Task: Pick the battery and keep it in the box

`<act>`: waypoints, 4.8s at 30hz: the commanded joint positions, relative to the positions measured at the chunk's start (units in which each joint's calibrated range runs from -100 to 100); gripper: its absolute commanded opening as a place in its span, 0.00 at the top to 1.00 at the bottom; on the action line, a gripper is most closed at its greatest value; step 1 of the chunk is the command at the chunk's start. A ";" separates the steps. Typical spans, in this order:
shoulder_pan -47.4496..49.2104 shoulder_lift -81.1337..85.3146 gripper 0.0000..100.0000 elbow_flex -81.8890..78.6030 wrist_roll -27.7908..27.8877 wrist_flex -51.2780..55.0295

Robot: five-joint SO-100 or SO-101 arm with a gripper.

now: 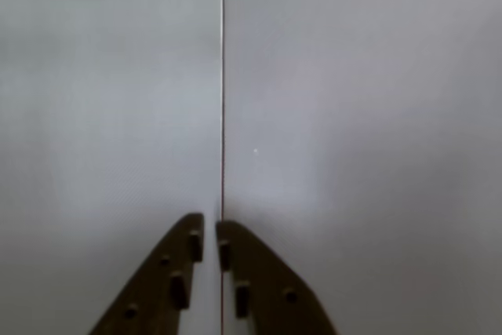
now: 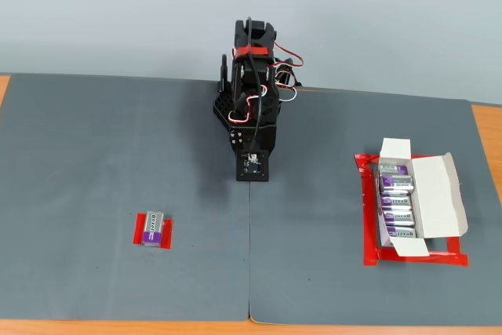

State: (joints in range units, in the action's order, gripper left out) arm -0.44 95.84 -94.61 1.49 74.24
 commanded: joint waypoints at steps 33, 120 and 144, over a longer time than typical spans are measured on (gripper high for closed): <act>-19.44 -67.56 0.98 57.66 11.72 -14.95; -24.44 -105.97 0.68 71.32 14.74 -29.28; -24.51 -106.05 0.95 71.14 14.48 -29.28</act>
State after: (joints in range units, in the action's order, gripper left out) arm -24.83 -10.45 -25.55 16.00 45.45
